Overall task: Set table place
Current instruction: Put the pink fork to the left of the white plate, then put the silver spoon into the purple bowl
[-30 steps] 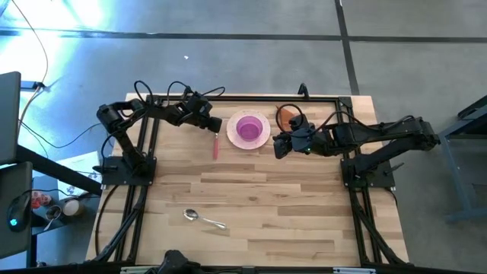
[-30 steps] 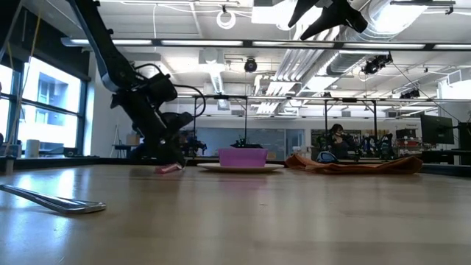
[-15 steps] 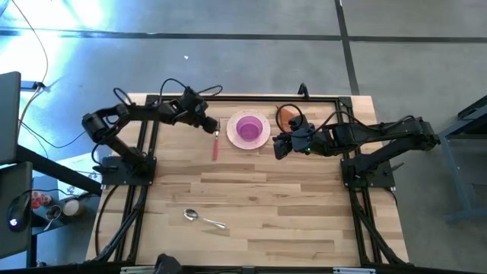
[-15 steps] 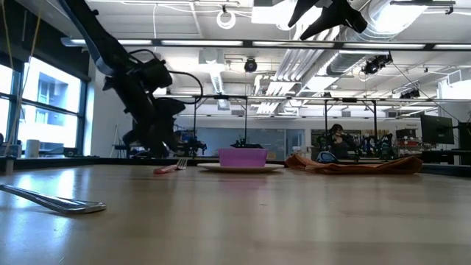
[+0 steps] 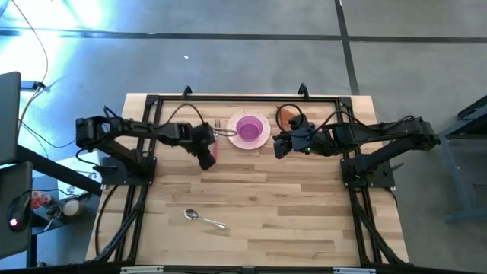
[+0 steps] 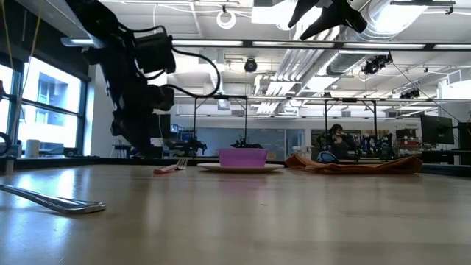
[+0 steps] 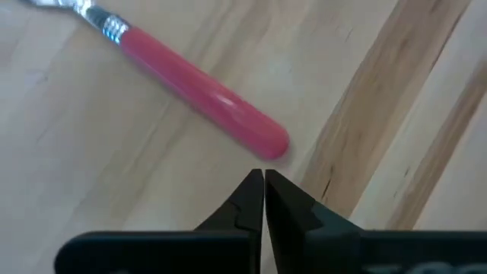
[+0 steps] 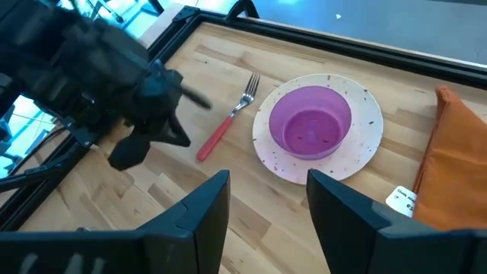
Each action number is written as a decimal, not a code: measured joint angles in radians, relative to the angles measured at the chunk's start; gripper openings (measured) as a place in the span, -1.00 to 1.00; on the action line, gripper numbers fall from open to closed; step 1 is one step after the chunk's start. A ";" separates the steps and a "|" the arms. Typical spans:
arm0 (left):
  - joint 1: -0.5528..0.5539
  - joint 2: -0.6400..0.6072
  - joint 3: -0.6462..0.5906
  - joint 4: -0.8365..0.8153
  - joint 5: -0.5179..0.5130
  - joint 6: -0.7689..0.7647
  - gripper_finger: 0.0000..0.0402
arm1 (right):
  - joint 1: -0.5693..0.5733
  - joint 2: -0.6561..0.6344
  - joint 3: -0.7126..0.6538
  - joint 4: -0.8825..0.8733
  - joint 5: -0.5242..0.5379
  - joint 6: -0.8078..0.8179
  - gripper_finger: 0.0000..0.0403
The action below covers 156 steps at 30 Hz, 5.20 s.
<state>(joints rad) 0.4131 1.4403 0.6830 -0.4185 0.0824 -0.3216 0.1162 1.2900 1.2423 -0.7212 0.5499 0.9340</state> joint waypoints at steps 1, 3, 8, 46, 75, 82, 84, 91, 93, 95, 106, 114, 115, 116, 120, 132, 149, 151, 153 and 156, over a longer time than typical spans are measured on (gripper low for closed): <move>-0.018 0.001 0.000 -0.005 -0.020 -0.013 -0.99 | 0.000 0.000 0.000 0.000 0.000 0.000 -0.18; -0.045 0.004 0.000 -0.001 -0.028 -0.037 -0.98 | 0.000 0.000 0.000 0.000 0.001 -0.001 -0.18; -0.083 0.005 0.000 -0.001 -0.023 -0.078 -1.00 | 0.000 0.000 0.000 0.000 0.004 -0.005 -0.18; -0.027 0.122 -0.035 0.206 -0.095 -0.048 -1.00 | 0.002 0.000 0.000 0.007 -0.003 -0.016 -0.18; -0.250 -0.177 0.077 -0.033 -0.120 -0.085 -1.00 | 0.002 0.000 0.000 0.006 -0.051 -0.064 -0.18; -0.479 -0.313 0.077 -0.359 -0.069 -0.392 -0.94 | 0.003 0.000 0.000 0.001 -0.067 -0.108 -0.18; -0.538 -0.322 0.077 -0.410 -0.038 -0.481 -0.85 | 0.002 0.000 0.000 -0.001 -0.075 -0.130 -0.18; -0.678 -0.322 0.054 -0.450 0.036 -0.714 -0.25 | 0.008 0.000 0.000 -0.001 -0.104 -0.176 -0.18; -0.699 -0.323 0.022 -0.425 0.064 -0.799 -0.07 | 0.016 0.000 0.000 -0.002 -0.106 -0.187 -0.18; -0.721 -0.326 -0.031 -0.336 0.080 -0.863 0.09 | 0.026 0.000 0.000 -0.001 -0.106 -0.195 -0.18; -0.741 -0.326 -0.289 0.062 0.163 -1.066 0.27 | 0.058 0.000 0.000 -0.001 -0.106 -0.192 -0.18; -0.741 -0.310 -0.351 0.268 0.203 -1.140 0.19 | 0.057 0.000 0.000 -0.001 -0.105 -0.191 -0.18; -0.743 -0.302 -0.351 0.268 0.220 -1.142 0.19 | 0.057 0.000 0.000 -0.001 -0.105 -0.191 -0.18; -0.750 -0.291 -0.351 0.269 0.232 -1.143 0.18 | 0.057 0.000 0.000 -0.001 -0.105 -0.191 -0.18; -0.783 -0.254 -0.351 0.293 0.226 -1.168 0.18 | 0.057 0.000 0.000 -0.001 -0.105 -0.191 -0.18; -0.826 -0.091 -0.348 0.557 0.180 -1.225 0.16 | 0.057 0.000 0.000 0.000 -0.087 -0.191 -0.18; -0.826 -0.091 -0.318 0.542 -0.077 -1.210 -0.97 | 0.056 0.000 0.000 0.000 -0.087 -0.193 -0.18; -0.815 -0.099 -0.288 0.521 -0.098 -1.191 -0.98 | 0.057 0.000 0.000 0.000 -0.088 -0.194 -0.18; -0.795 -0.123 -0.244 0.455 -0.103 -1.155 -0.98 | 0.057 0.000 0.000 0.005 -0.090 -0.198 -0.18; -0.734 -0.145 -0.132 0.253 -0.095 -1.044 -0.99 | 0.047 0.000 0.000 0.039 -0.154 -0.227 -0.18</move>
<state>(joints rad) -0.3211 1.2953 0.5507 -0.1650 -0.0124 -1.3655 0.1636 1.2903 1.2427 -0.6824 0.3957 0.7068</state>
